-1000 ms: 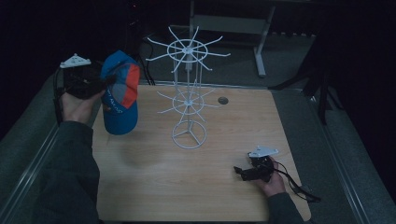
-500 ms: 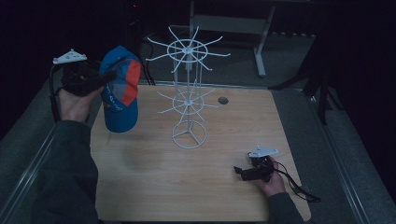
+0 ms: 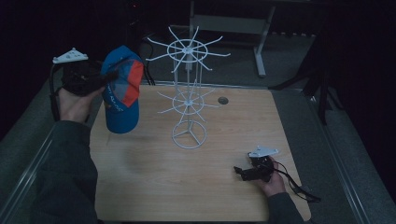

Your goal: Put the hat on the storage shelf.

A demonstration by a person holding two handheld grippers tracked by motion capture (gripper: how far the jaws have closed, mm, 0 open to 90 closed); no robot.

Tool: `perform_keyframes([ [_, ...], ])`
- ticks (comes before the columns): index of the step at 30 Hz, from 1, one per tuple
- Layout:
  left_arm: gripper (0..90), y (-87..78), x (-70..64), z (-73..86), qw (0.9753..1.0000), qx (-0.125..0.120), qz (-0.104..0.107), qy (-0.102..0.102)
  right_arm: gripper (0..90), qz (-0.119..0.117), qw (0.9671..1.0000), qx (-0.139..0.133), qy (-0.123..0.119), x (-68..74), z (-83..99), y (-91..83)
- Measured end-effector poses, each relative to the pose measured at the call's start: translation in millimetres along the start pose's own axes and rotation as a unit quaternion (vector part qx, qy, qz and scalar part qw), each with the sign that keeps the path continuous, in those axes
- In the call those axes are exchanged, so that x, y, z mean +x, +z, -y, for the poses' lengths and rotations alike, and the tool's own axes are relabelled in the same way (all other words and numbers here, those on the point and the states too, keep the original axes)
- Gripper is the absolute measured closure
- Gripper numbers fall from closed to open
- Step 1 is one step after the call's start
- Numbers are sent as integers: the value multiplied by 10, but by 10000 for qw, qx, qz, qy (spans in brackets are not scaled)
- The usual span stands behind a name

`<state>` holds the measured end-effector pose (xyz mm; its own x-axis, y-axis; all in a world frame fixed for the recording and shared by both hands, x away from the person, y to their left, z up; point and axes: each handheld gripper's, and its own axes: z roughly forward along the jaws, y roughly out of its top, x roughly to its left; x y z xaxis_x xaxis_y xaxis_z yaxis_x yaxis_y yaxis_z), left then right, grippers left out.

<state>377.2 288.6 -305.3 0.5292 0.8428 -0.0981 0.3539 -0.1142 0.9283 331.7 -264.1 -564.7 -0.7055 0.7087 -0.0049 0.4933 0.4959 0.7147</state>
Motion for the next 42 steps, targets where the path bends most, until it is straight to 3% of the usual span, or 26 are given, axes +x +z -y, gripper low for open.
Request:
perform_keyframes([
  [15,878,-87,-110,-96,9993,-179,270,174,107,-1,10000,5,0,-1,-1,-1],
  [28,879,-123,-95,-93,9991,-216,315,174,107,6,10000,4,-2,0,1,-2],
  [42,879,-215,-72,-101,9969,-517,581,74,107,5,10000,6,3,0,0,-2],
])
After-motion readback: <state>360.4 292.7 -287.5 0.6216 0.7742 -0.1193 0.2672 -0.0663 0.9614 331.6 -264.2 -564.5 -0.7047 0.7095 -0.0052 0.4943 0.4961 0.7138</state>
